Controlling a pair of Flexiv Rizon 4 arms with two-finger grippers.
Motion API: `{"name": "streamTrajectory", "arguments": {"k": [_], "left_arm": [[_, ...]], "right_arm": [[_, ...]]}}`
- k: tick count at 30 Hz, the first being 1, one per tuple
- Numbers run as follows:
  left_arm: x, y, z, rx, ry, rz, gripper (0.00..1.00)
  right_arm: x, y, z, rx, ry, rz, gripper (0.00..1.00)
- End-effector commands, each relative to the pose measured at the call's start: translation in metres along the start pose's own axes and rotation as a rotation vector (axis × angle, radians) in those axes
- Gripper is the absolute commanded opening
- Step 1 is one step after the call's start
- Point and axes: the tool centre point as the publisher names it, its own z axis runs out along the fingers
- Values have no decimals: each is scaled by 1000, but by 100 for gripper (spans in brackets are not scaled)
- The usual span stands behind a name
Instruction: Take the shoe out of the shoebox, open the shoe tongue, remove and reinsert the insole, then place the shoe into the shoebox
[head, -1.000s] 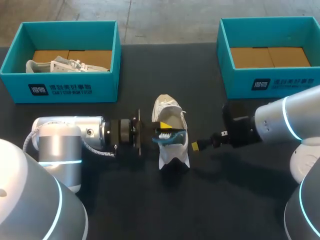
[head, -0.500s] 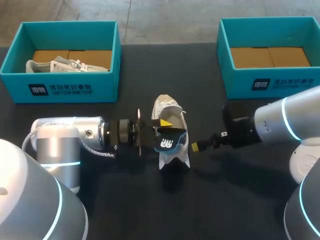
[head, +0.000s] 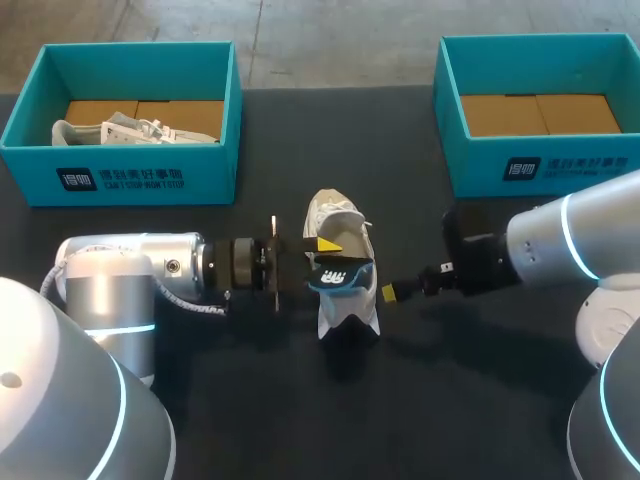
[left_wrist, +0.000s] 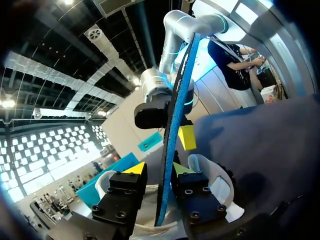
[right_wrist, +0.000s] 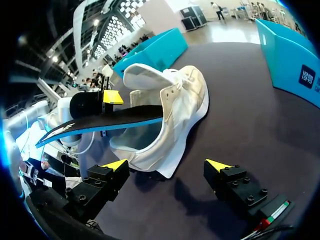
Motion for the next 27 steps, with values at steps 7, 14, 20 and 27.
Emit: {"name": "streamTrajectory", "arguments": {"k": [7,14,20,27], "left_arm": [[4,-1,-2,-7,15,2,0],[5,8,-1,-15,26,6,0],[4,19,1,-26,34,12,0],[1,26,5,-34,43,14,0]], "right_arm": [[-1,1,2,5,0,5,100],[-2,0,3,5,1,9,100],[0,0,1,-2,-3,-18,100],[0,5,2,22,0,-55,100]]}}
